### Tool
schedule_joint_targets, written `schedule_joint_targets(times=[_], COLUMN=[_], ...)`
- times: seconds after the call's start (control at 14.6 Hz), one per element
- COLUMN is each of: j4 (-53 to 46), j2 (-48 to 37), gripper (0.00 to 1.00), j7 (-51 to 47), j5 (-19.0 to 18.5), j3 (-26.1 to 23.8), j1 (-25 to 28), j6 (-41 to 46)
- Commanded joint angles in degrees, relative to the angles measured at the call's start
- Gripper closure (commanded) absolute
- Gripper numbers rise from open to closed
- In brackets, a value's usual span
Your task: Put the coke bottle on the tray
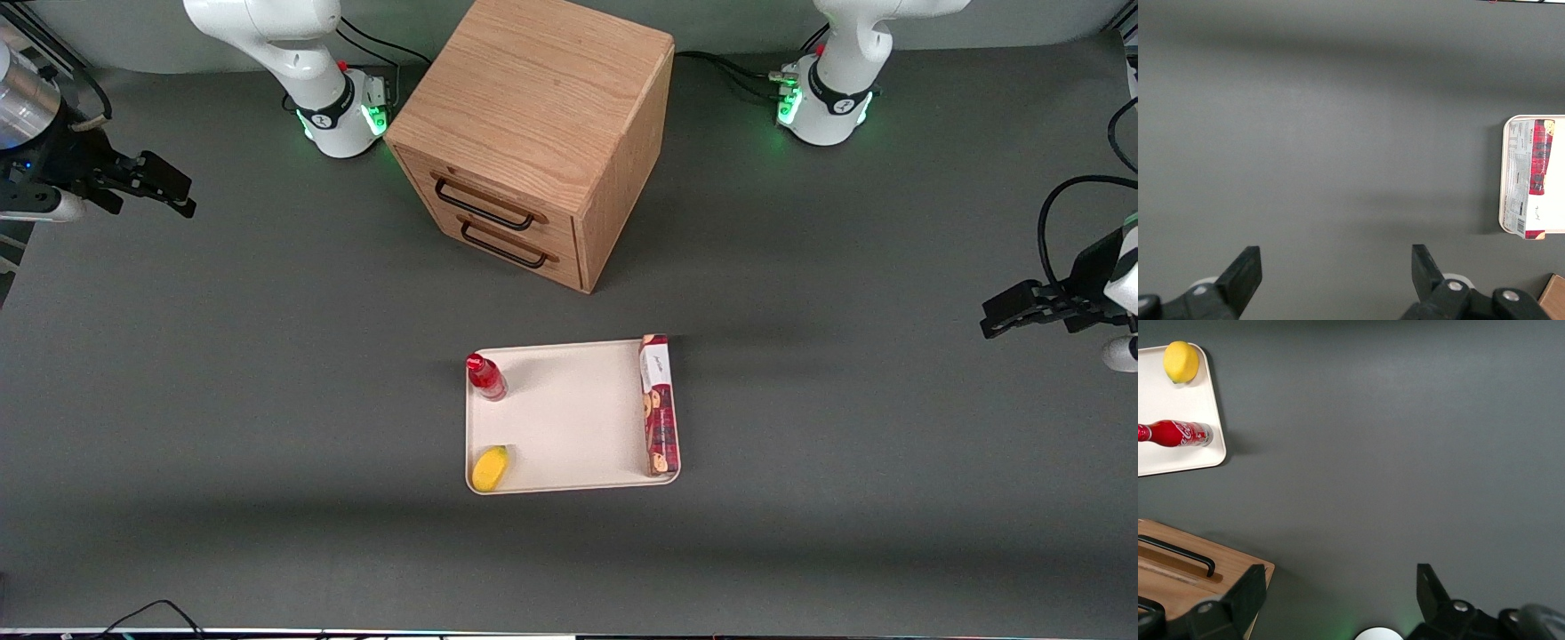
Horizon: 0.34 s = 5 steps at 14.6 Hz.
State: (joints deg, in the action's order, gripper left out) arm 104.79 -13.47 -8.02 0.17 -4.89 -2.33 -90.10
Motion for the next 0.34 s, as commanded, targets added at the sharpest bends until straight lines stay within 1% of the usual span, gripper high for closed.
schedule_joint_targets(times=[0.0, 0.27], j4=[-0.36, -8.18], j2=[-1.13, 4.32], gripper=[0.00, 0.00], j7=[0.20, 0.20], j5=[1.68, 2.03], j3=[0.06, 0.06], j1=[0.57, 0.66], j6=[-0.78, 3.34])
